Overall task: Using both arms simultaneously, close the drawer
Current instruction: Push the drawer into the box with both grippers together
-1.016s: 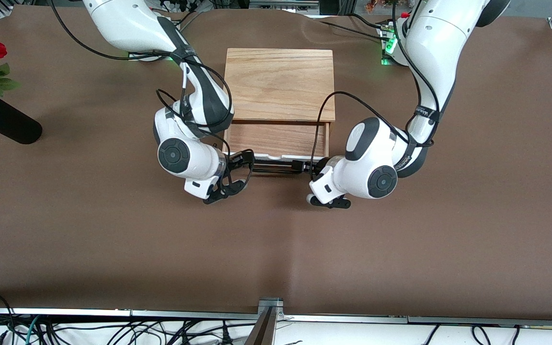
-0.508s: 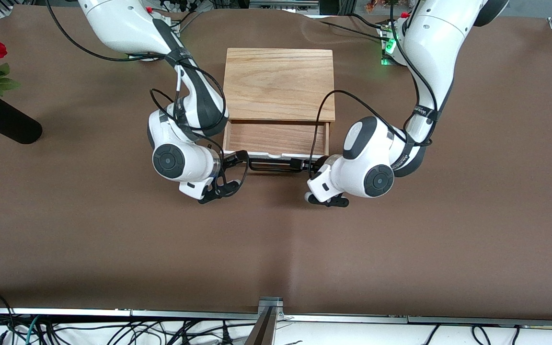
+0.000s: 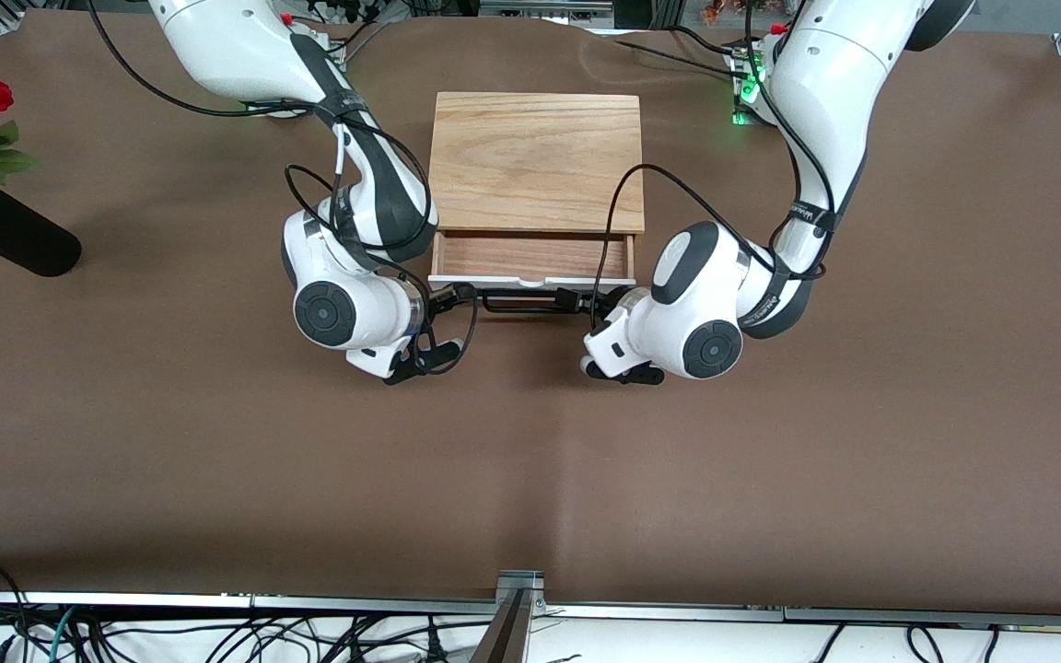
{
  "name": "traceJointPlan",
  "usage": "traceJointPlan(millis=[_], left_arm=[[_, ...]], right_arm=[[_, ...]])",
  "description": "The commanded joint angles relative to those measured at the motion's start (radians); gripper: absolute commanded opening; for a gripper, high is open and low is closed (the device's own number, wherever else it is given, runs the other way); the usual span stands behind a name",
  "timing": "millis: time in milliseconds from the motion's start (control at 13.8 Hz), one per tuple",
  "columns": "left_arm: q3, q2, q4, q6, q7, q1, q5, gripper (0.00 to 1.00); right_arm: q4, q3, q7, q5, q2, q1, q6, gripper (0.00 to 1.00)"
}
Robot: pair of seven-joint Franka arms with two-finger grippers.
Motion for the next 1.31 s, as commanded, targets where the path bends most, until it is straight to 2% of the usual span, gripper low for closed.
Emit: traceJointPlan(millis=[0, 363, 1233], left_arm=[[-0.016, -0.004, -0.046, -0.074, -0.045, -0.028, -0.017, 1.0], [-0.016, -0.003, -0.049, -0.175, -0.043, -0.022, -0.017, 1.0], [-0.014, -0.003, -0.083, -0.186, -0.045, -0.025, -0.017, 1.0]], right_arm=[[-0.022, 0.009, -0.007, 0.016, -0.026, -0.004, -0.016, 1.0], [-0.024, 0.009, -0.007, 0.018, -0.026, -0.001, -0.082, 1.0], [-0.028, 0.012, -0.012, 0.018, -0.015, 0.038, -0.301, 1.0]])
